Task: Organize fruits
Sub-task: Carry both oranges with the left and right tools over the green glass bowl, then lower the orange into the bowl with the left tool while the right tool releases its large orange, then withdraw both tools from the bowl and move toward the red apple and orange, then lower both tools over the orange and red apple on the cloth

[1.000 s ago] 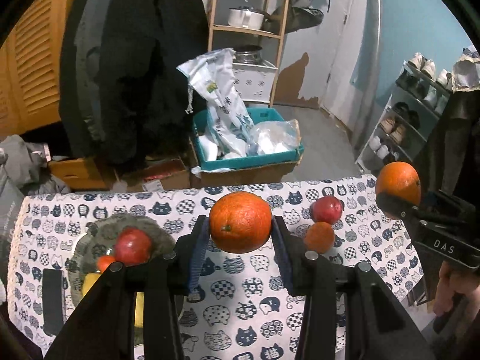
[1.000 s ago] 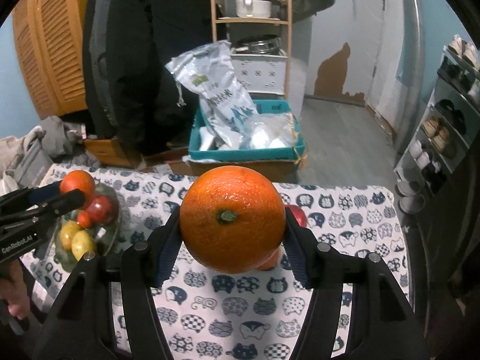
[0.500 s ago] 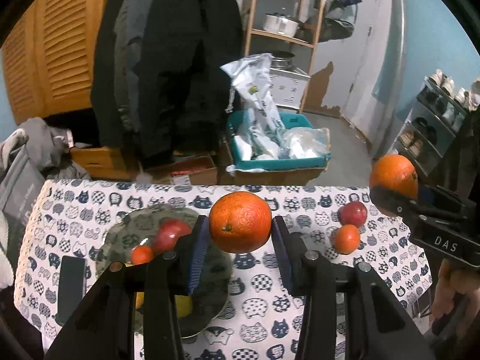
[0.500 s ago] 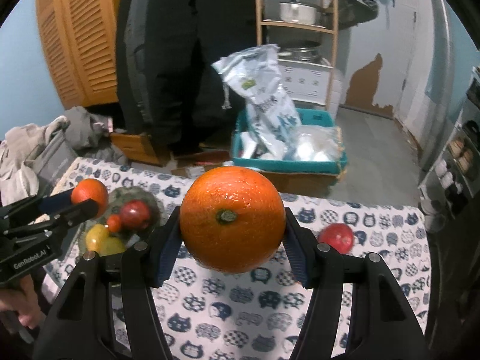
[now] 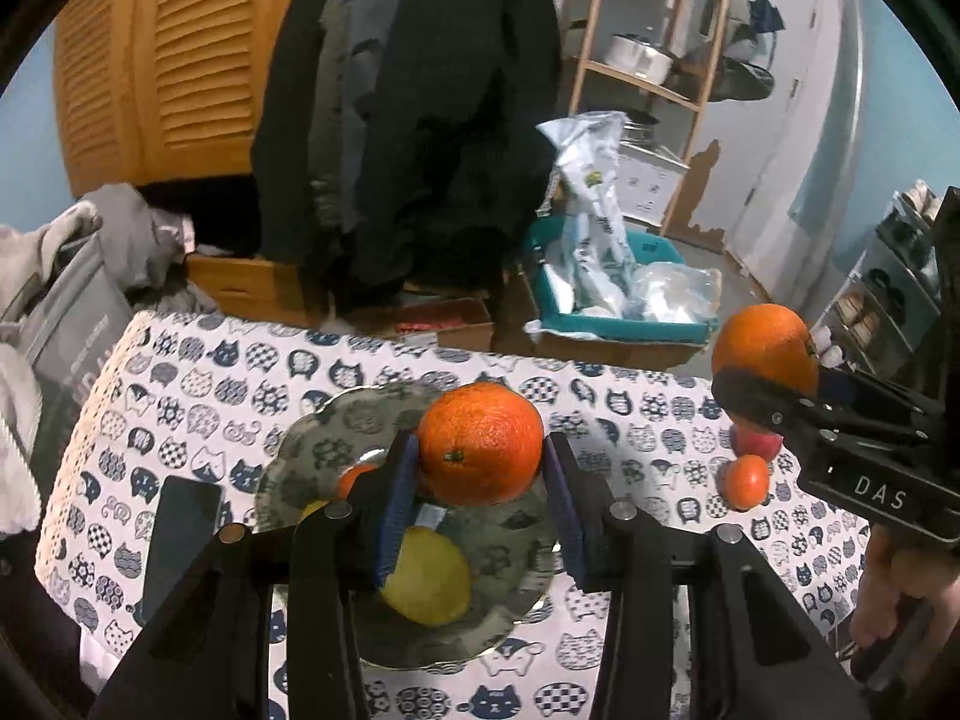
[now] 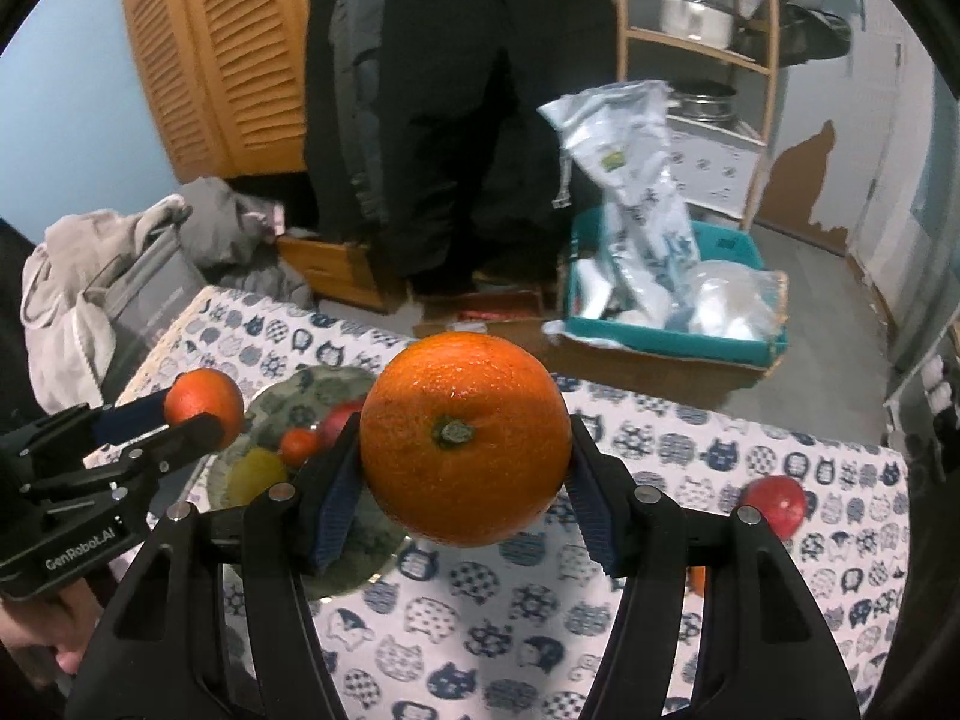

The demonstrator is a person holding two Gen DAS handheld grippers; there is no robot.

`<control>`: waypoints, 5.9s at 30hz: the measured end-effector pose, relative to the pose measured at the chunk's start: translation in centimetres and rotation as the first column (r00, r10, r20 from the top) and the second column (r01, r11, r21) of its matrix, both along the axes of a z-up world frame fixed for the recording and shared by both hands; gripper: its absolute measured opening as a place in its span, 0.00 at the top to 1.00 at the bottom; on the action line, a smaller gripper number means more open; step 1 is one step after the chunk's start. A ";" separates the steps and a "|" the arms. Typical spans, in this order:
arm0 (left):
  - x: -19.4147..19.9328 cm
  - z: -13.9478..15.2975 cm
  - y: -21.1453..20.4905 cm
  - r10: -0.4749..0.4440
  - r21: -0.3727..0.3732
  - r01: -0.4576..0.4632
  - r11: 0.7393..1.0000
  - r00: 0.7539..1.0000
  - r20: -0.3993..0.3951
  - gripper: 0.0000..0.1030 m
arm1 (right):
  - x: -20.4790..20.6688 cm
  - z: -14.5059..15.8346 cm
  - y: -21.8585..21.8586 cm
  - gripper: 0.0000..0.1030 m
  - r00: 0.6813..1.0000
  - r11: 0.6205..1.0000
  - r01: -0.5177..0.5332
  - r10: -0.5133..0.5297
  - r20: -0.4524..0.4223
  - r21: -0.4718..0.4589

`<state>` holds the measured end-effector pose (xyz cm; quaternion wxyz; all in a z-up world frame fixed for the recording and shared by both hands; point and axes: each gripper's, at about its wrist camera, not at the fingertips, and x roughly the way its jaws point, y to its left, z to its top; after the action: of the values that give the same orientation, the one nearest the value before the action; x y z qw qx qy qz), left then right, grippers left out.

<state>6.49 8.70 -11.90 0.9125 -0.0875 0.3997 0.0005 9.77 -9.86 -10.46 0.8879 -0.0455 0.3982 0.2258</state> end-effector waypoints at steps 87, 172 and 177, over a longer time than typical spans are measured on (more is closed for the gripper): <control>-1.2 -6.8 9.0 0.177 -0.029 -0.186 0.982 0.966 -0.190 0.29 | 2.2 -8.4 10.6 0.25 0.981 0.992 -0.110 0.097 -0.169 -0.065; 3.8 -0.7 -21.1 -0.237 0.036 0.243 0.969 0.964 -0.123 0.09 | -3.1 -0.8 -26.7 0.17 0.888 0.884 0.458 -0.459 0.011 -0.089; 5.4 -2.6 -22.9 -0.227 0.025 0.234 0.972 0.961 -0.159 0.09 | -2.0 -3.1 -28.2 0.17 0.869 0.867 0.486 -0.492 -0.038 -0.115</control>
<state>11.93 -14.15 -14.46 0.8742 -0.0201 0.4767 -0.0903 7.77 -38.08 -13.61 0.8990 0.0193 0.4368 -0.0257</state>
